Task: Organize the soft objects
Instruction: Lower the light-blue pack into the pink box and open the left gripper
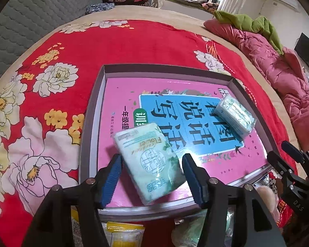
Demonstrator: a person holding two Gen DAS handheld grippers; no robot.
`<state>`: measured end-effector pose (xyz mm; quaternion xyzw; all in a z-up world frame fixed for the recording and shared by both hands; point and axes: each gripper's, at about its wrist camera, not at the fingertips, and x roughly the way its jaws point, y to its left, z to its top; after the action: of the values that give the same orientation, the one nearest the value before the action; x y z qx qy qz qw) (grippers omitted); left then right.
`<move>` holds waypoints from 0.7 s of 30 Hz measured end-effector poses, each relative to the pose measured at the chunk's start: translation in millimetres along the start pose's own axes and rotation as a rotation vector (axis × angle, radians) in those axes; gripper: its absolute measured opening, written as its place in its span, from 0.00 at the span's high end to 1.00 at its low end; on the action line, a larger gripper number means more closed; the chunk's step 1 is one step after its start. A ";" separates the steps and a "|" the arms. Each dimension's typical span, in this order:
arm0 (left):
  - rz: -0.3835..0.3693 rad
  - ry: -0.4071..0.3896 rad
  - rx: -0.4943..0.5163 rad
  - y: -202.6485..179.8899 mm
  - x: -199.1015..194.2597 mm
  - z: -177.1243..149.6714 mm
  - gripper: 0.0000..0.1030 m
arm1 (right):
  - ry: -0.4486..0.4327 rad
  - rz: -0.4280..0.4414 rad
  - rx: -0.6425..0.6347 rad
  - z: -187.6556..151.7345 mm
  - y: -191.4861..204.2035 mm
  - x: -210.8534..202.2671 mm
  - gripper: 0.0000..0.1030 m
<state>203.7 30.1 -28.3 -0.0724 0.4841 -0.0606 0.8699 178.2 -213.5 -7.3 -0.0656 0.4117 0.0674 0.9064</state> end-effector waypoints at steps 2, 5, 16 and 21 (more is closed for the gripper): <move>-0.005 -0.011 -0.003 0.4 -3.4 0.9 0.39 | -0.007 -0.011 -0.004 -0.4 -0.2 -2.7 0.33; -0.011 -0.028 -0.002 -0.1 -8.5 2.3 0.39 | -0.014 -0.016 0.010 -1.3 -3.0 -6.5 0.33; -0.010 -0.066 0.018 -3.1 -23.3 2.6 0.38 | -0.035 -0.030 0.037 -1.3 -8.7 -18.2 0.29; -0.012 -0.083 0.025 -2.0 -32.0 1.1 0.38 | -0.053 -0.044 0.020 -1.8 -4.9 -24.5 0.29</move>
<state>187.8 33.8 -0.7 -0.0670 0.4465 -0.0688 0.8896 161.8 -220.3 10.4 -0.0639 0.3865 0.0451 0.9190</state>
